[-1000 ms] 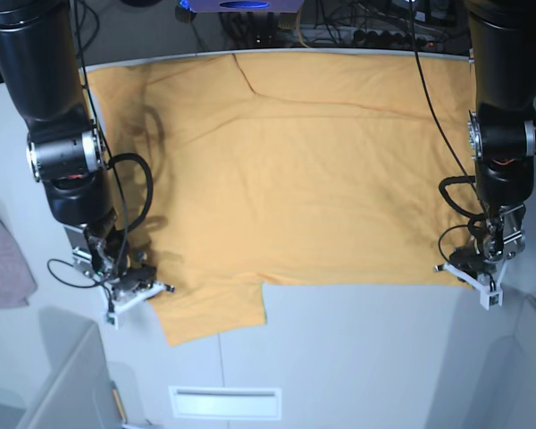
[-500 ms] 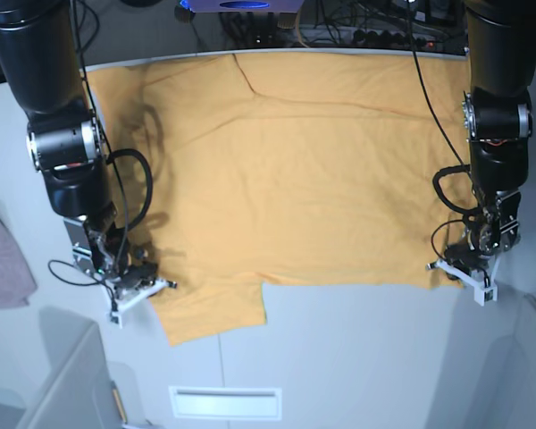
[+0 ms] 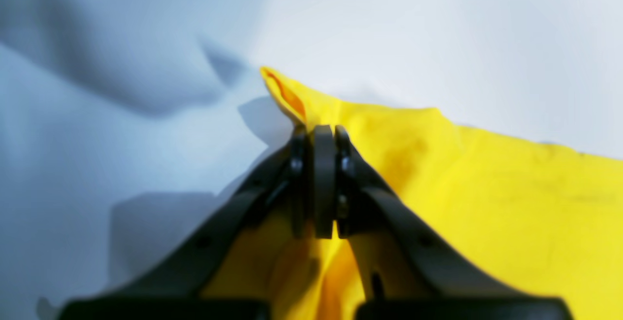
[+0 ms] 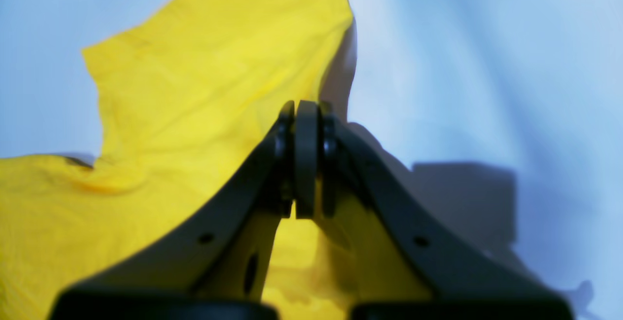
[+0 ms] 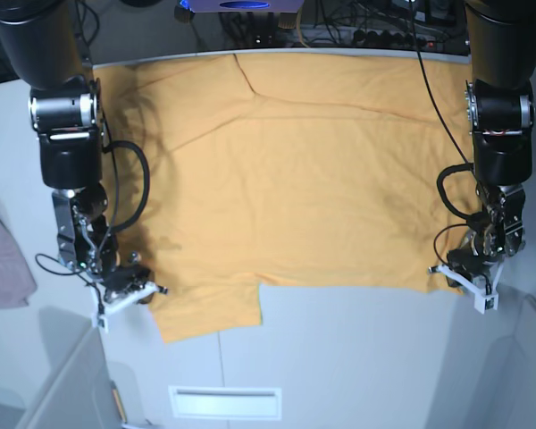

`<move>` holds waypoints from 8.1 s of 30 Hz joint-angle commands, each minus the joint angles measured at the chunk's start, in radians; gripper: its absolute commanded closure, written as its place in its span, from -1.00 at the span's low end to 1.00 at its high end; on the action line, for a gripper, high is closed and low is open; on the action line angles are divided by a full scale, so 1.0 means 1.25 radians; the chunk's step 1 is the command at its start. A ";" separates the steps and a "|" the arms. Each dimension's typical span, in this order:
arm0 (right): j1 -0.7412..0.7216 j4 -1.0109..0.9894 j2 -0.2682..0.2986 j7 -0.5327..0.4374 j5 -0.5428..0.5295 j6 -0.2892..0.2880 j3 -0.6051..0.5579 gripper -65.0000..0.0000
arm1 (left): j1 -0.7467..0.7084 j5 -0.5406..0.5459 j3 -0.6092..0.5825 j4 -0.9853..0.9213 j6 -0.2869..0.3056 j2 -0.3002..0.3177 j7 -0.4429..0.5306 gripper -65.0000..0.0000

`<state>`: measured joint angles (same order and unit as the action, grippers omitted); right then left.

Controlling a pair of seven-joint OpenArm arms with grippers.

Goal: Fold the T-shirt properly
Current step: 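Lift the hem and fold it toward the collar with both grippers, then lower the folded hem and adjust grip on the folded edge, then pull the strip ends apart with both grippers to straighten it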

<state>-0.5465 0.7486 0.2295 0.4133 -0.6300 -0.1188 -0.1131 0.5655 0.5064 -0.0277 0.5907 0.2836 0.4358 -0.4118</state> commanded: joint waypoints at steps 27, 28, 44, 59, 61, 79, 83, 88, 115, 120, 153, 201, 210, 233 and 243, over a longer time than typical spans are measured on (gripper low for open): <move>0.230 0.434 0.029 0.133 -0.011 0.067 0.152 1.00 | -0.333 0.010 0.273 0.542 0.003 0.009 -0.106 1.00; 0.238 0.444 0.029 0.145 -0.011 0.067 0.156 1.00 | -0.346 0.010 0.283 0.555 0.004 0.008 -0.106 1.00; 0.351 0.653 -0.023 0.306 -0.013 0.066 0.301 1.00 | -0.458 0.007 0.457 0.697 0.126 -0.018 -0.230 1.00; 0.467 0.796 -0.063 0.387 -0.013 0.065 0.361 1.00 | -0.572 0.008 0.465 0.814 0.125 -0.018 -0.231 1.00; 0.487 0.830 -0.063 0.387 -0.013 0.065 0.362 1.00 | -0.576 0.008 0.465 0.825 0.125 -0.018 -0.231 1.00; 0.651 0.950 -0.072 0.388 -0.124 0.064 0.421 1.00 | -0.646 0.004 0.465 0.913 0.125 -0.018 -0.232 1.00; 0.686 0.999 -0.072 0.388 -0.125 0.064 0.421 1.00 | -0.672 0.003 0.465 0.910 0.125 -0.015 -0.232 1.00; 0.724 1.001 -0.072 0.387 -0.125 0.064 0.421 1.00 | -0.697 0.003 0.465 0.907 0.125 -0.013 -0.232 1.00; 0.724 1.005 -0.072 0.388 -0.125 0.061 0.423 1.00 | -0.757 0.002 0.510 0.941 0.126 0.010 -0.232 1.00; 0.740 1.005 -0.074 0.388 -0.136 0.061 0.423 1.00 | -0.760 0.002 0.510 0.940 0.126 0.010 -0.232 1.00; 0.823 0.929 -0.055 0.388 -0.254 0.063 0.464 1.00 | -0.826 -0.055 0.451 0.910 0.125 0.007 -0.232 1.00; 0.850 0.930 -0.042 0.388 -0.150 0.065 0.416 0.98 | -0.878 -0.169 0.462 0.992 0.126 -0.029 -0.232 0.75; 0.849 0.950 -0.014 0.381 -0.145 0.063 0.416 0.33 | -0.874 -0.160 0.625 1.088 0.126 -0.111 -0.232 -0.46; 0.675 0.718 -0.053 0.318 0.212 -0.128 0.241 1.00 | -0.675 -0.181 0.617 0.726 0.122 -0.166 -0.195 1.00; 0.462 0.563 -0.053 0.325 0.212 -0.102 0.242 1.00 | -0.437 -0.271 0.570 0.536 0.121 -0.160 -0.194 1.00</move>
<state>0.0338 1.4464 0.1532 0.8078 -0.3923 -0.2584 0.1867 0.0154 0.1631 0.6861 1.2518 0.4316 0.2249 -0.6456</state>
